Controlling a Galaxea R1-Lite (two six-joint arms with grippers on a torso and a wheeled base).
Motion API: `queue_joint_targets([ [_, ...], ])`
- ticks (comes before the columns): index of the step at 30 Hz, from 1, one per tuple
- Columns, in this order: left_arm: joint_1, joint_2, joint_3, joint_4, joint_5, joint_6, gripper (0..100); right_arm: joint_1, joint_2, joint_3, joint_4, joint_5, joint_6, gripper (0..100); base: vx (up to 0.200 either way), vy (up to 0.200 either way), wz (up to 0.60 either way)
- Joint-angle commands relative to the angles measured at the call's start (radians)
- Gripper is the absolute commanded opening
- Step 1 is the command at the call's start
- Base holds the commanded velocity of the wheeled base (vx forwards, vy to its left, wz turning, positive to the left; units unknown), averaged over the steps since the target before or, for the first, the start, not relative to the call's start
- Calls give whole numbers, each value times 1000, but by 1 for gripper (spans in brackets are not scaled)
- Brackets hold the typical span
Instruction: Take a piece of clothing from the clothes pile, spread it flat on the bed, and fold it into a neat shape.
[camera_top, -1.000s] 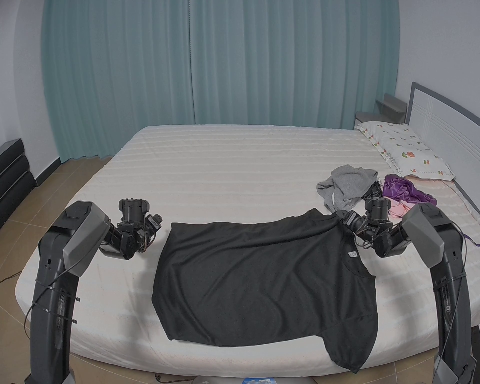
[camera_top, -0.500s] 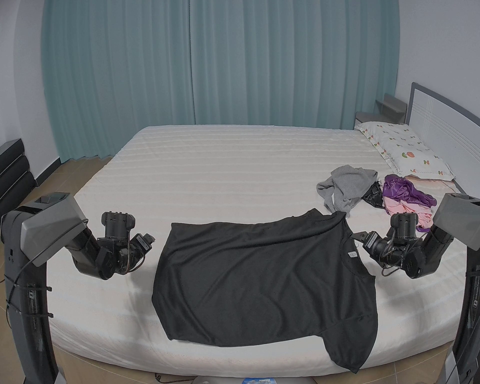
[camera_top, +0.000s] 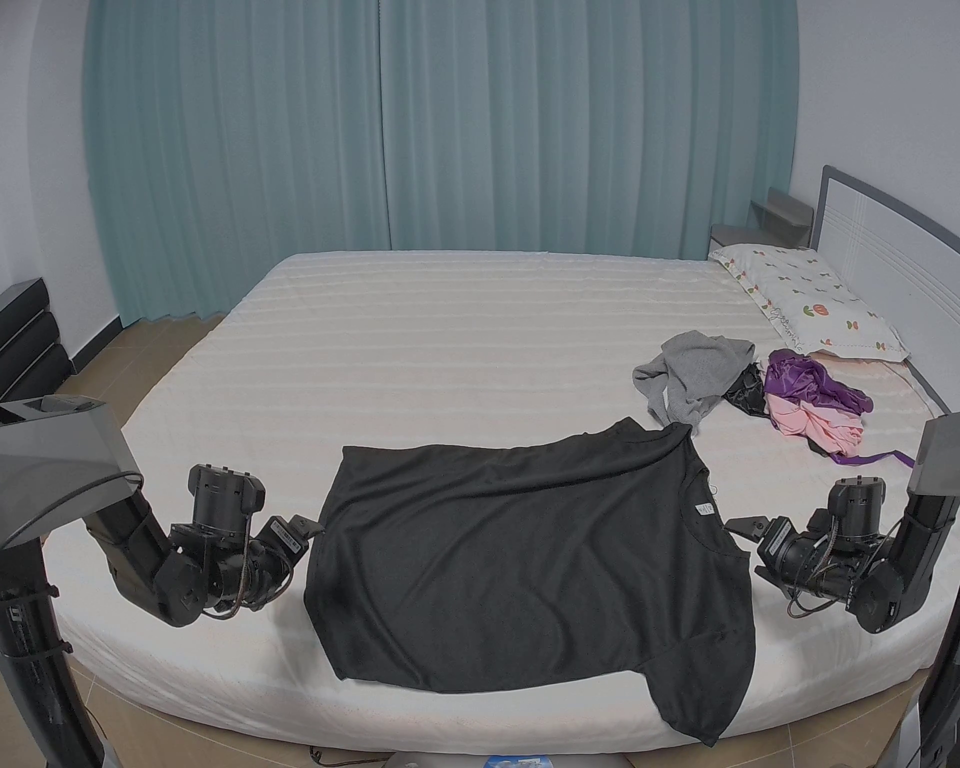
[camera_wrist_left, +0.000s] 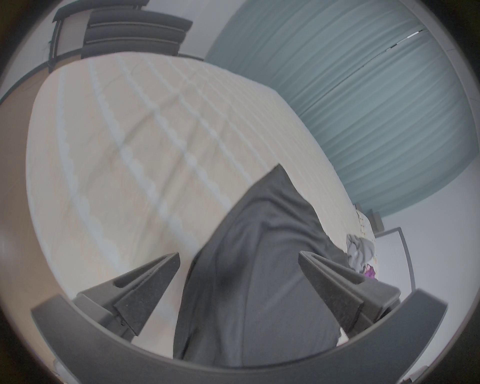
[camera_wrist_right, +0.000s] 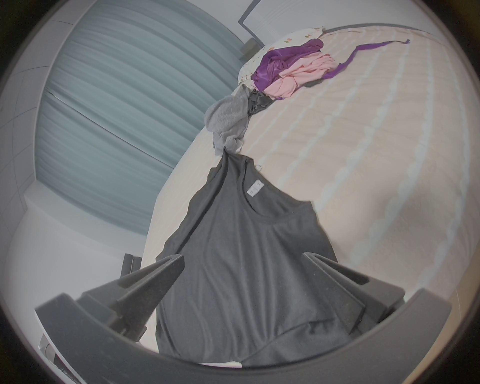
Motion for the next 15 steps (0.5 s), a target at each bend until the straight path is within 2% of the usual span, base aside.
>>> queue_joint_targets([
  [1,-21,-43,62,-4,-36,-13,100,7,-27,56,-6,28,5,100,-200,0,0],
  [4,-20,-47,76,-4,-40,-13,100,8,-27,57,-6,34,5,100,-200,0,0],
  [10,-20,-52,121,-4,-100,-13,100,10,-29,83,-6,37,5,100,0,0,0],
  [15,-21,-50,127,-4,-105,-24,100,10,-27,85,-6,37,7,100,0,0,0],
])
